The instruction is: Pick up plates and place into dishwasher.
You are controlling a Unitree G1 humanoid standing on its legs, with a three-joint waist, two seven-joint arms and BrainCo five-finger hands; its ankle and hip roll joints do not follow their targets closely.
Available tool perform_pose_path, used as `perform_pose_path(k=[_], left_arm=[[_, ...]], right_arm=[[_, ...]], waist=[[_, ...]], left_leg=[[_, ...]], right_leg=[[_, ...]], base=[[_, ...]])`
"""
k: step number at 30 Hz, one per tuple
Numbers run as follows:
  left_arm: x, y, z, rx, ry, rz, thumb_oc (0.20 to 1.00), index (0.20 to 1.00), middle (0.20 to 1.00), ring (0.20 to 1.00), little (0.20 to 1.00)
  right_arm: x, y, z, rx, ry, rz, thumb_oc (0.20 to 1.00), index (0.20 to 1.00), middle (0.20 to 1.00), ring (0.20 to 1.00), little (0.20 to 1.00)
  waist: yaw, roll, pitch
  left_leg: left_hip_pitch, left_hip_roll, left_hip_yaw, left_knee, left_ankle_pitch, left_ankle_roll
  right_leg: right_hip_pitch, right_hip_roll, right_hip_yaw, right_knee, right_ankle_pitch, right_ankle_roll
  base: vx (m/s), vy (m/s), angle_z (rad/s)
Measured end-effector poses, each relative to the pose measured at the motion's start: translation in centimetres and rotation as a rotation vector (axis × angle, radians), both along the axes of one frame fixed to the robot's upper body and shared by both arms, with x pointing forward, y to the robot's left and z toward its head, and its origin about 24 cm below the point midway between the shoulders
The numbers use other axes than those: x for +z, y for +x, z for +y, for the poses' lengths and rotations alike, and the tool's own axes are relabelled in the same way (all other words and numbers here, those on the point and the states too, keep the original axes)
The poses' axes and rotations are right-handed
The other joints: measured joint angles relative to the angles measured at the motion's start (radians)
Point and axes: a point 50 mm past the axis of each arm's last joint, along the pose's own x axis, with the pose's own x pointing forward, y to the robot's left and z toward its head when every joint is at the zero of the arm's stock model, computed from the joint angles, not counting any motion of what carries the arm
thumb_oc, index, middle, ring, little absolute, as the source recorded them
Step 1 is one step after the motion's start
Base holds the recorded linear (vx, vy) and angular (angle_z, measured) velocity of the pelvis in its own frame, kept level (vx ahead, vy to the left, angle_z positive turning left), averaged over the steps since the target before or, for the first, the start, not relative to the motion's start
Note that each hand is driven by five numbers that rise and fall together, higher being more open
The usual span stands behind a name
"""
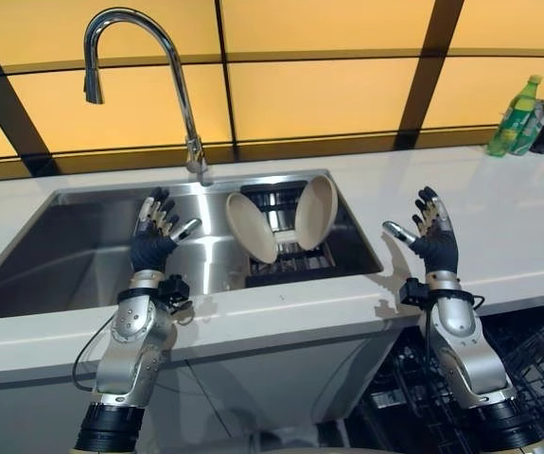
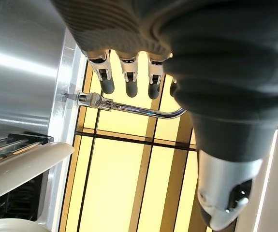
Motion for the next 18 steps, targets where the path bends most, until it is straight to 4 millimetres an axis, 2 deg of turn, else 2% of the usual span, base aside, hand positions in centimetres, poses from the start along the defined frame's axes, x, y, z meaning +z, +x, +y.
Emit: perform_pose_path(k=[12, 18], left_arm=[[0.17, 0.0, -0.08, -0.032, 0.009, -0.008, 1.0, 1.0, 1.0, 1.0, 1.0], [0.57, -0.01, 0.58, -0.03, 0.098, -0.007, 1.0, 1.0, 1.0, 1.0, 1.0]], right_arm=[[-0.02, 0.0, -0.02, -0.006, 0.001, 0.002, 1.0, 1.0, 1.0, 1.0, 1.0], [-0.03, 0.0, -0.02, -0.004, 0.001, 0.003, 1.0, 1.0, 1.0, 1.0, 1.0]], waist=[[0.0, -0.004, -0.012], [0.0, -0.001, -0.015]], left_leg=[[0.0, 0.0, -0.001, 0.0, 0.0, 0.0], [0.0, 0.0, -0.001, 0.0, 0.0, 0.0]], right_leg=[[0.001, 0.0, -0.001, 0.0, 0.0, 0.0], [0.001, 0.0, -0.001, 0.0, 0.0, 0.0]], base=[[0.0, 0.0, 0.0], [0.0, 0.0, 0.0]])
